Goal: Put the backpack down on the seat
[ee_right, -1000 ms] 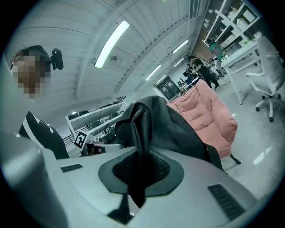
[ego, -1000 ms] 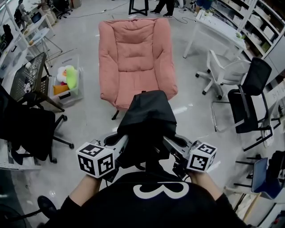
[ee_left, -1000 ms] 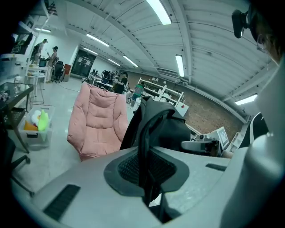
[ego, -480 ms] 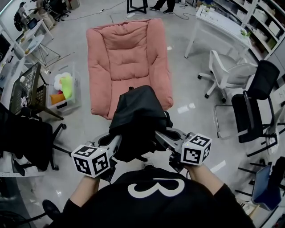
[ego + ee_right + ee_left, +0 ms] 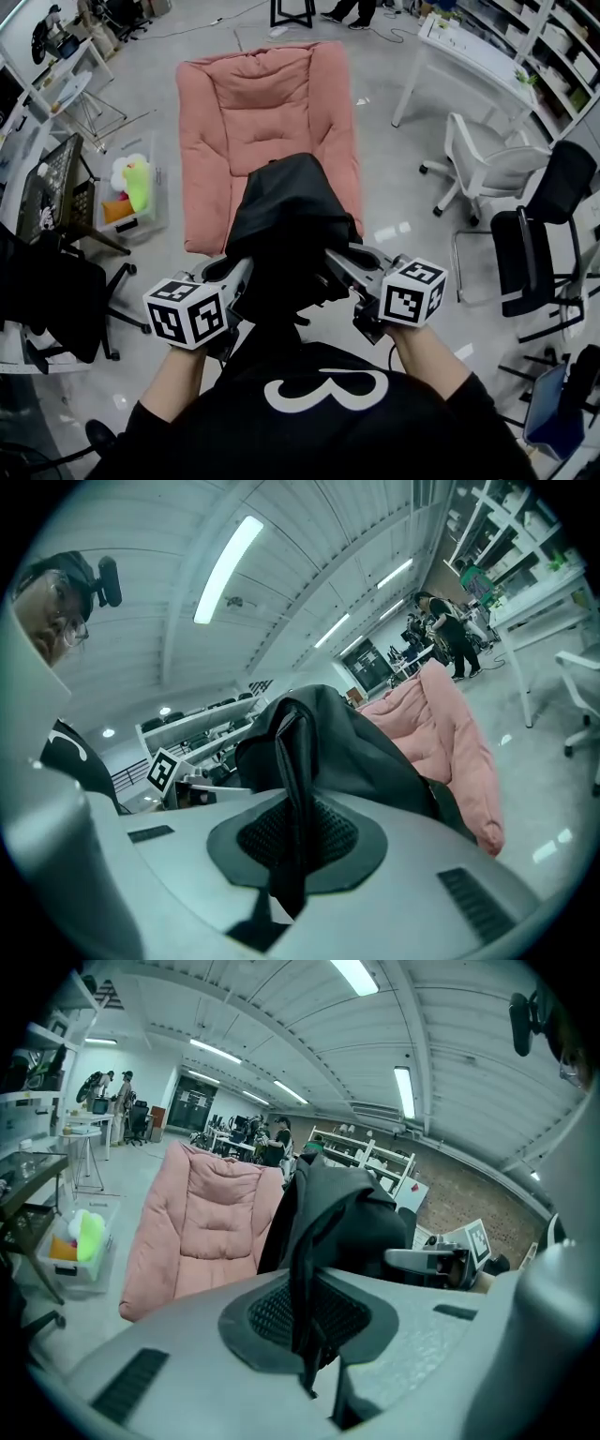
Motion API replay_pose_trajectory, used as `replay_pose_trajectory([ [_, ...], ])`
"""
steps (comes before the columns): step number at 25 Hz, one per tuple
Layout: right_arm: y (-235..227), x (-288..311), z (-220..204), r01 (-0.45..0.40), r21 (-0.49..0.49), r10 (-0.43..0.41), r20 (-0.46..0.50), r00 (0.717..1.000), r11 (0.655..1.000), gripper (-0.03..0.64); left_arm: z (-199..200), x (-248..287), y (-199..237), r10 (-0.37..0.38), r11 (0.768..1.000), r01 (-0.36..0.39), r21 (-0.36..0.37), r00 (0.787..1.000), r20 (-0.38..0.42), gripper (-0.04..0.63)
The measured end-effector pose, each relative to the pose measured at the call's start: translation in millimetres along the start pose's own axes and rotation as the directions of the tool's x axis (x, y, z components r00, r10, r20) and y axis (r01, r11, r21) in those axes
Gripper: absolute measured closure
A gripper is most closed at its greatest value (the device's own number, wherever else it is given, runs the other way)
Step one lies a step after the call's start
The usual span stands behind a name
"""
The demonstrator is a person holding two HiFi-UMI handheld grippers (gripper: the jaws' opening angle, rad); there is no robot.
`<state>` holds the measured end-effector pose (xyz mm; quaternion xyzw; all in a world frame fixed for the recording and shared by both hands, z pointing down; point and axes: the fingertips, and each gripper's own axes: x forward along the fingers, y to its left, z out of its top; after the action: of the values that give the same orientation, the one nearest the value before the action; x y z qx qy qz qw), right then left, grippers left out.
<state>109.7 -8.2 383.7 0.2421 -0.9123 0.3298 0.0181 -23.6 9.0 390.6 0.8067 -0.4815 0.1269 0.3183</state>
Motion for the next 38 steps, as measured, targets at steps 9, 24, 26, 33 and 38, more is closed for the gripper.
replay_pose_trajectory([
  [9,-55,63,27,0.035,0.044,-0.034,-0.031,0.999,0.998,0.583,35,56,61,-0.010,1.000,0.009,-0.028,0.999,-0.051,0.561],
  [24,-165,199,66,0.176,0.133,-0.162,-0.108,0.981,0.975,0.581,97,169,198,-0.031,0.998,0.022,-0.063,0.988,-0.150,0.560],
  [26,-179,213,67,0.194,0.137,-0.178,-0.124,0.976,0.971,0.581,100,182,215,-0.031,0.998,0.021,-0.064,0.987,-0.158,0.560],
  [33,-229,258,61,0.258,0.157,-0.229,-0.181,0.956,0.953,0.581,99,232,265,-0.032,0.997,0.018,-0.068,0.978,-0.207,0.558],
  [38,-265,281,48,0.301,0.167,-0.262,-0.218,0.940,0.939,0.581,90,267,294,-0.019,0.999,0.006,-0.050,0.966,-0.257,0.557],
])
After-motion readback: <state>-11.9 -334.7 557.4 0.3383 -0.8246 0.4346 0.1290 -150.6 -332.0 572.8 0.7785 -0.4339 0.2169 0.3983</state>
